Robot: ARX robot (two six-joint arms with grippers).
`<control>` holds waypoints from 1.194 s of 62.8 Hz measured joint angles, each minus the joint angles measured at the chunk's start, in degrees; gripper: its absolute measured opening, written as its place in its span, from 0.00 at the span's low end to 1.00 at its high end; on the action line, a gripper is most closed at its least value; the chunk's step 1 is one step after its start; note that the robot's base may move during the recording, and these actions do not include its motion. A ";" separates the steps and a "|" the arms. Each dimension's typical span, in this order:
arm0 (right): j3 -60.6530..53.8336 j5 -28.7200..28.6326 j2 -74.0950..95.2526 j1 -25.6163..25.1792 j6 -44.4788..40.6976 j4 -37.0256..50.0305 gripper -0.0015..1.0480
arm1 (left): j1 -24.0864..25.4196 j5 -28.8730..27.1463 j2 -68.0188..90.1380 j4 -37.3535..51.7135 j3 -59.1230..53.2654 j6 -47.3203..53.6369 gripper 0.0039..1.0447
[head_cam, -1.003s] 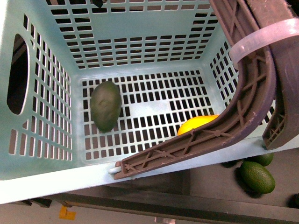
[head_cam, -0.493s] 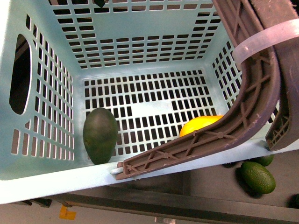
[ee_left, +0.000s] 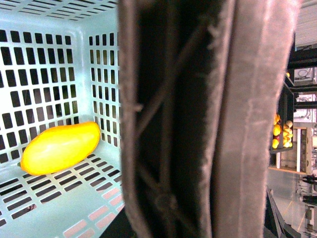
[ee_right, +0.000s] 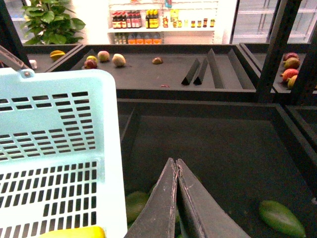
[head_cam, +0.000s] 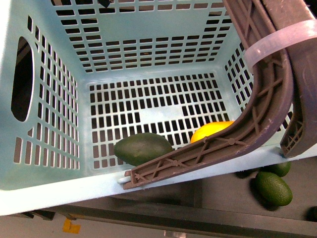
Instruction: Pick mango and avocado into basket
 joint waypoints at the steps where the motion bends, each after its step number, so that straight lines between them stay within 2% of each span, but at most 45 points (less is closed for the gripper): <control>1: -0.20 0.02 -0.59 0.00 0.02 -0.35 0.02 | 0.00 -0.04 0.00 0.00 0.02 0.00 0.13; 18: -2.38 0.02 -7.67 0.00 0.00 -5.35 0.02 | 0.00 -0.02 0.00 0.00 0.00 -0.02 0.13; 25: -3.45 0.07 -8.94 0.00 -0.07 -4.33 0.02 | 0.00 -0.17 0.00 0.00 0.00 0.02 0.13; 75: -3.45 -0.13 -25.27 0.00 -0.07 -20.20 0.02 | 0.00 -0.02 0.00 0.02 0.02 0.00 0.13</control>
